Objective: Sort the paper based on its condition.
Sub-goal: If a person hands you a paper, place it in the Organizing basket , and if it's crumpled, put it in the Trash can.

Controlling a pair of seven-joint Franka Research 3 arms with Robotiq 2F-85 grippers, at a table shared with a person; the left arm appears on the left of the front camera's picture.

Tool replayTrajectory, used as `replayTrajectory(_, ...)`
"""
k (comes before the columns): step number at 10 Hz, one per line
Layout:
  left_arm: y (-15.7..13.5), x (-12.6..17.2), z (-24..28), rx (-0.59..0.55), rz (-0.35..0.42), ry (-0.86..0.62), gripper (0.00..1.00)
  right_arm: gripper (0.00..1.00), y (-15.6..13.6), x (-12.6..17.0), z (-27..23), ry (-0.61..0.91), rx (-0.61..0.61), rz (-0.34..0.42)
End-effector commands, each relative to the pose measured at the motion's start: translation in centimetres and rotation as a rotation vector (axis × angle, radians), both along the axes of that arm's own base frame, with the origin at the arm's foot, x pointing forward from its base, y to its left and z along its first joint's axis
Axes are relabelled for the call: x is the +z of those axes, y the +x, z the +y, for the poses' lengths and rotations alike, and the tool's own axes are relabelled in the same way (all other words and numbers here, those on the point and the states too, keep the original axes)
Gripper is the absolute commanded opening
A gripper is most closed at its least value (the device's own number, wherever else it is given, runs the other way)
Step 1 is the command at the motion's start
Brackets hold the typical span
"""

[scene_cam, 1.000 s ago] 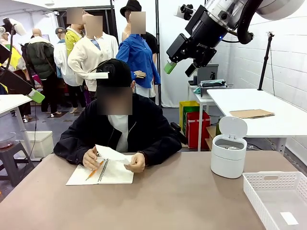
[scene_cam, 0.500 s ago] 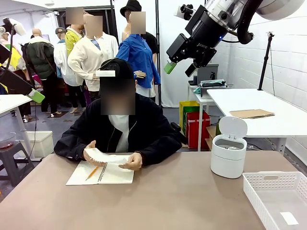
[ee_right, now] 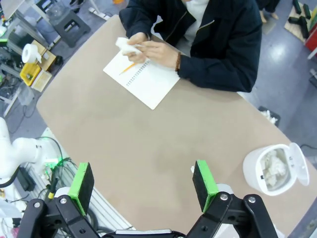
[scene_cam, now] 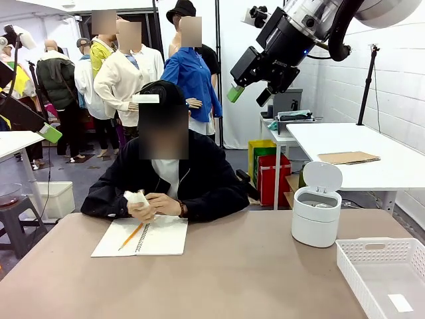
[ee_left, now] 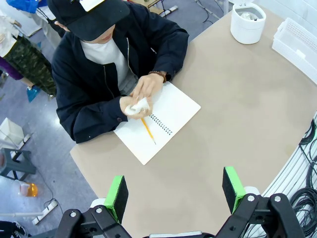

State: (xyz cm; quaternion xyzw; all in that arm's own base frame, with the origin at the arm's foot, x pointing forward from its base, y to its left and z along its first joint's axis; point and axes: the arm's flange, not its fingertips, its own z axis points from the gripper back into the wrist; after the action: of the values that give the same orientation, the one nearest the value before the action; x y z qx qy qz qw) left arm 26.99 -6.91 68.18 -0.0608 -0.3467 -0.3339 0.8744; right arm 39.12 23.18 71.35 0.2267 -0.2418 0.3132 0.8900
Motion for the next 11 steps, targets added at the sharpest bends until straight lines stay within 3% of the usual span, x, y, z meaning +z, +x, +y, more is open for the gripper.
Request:
replayTrajectory(1,-0.03,0.03,-0.01,0.002,0.001,0.003,1.00,1.00,-0.12,0.05,-0.05,0.010,-0.002,0.012)
replayTrajectory(11,-0.03,0.03,-0.01,0.002,0.001,0.003,1.00,1.00,-0.12,0.05,-0.05,0.010,-0.002,0.012)
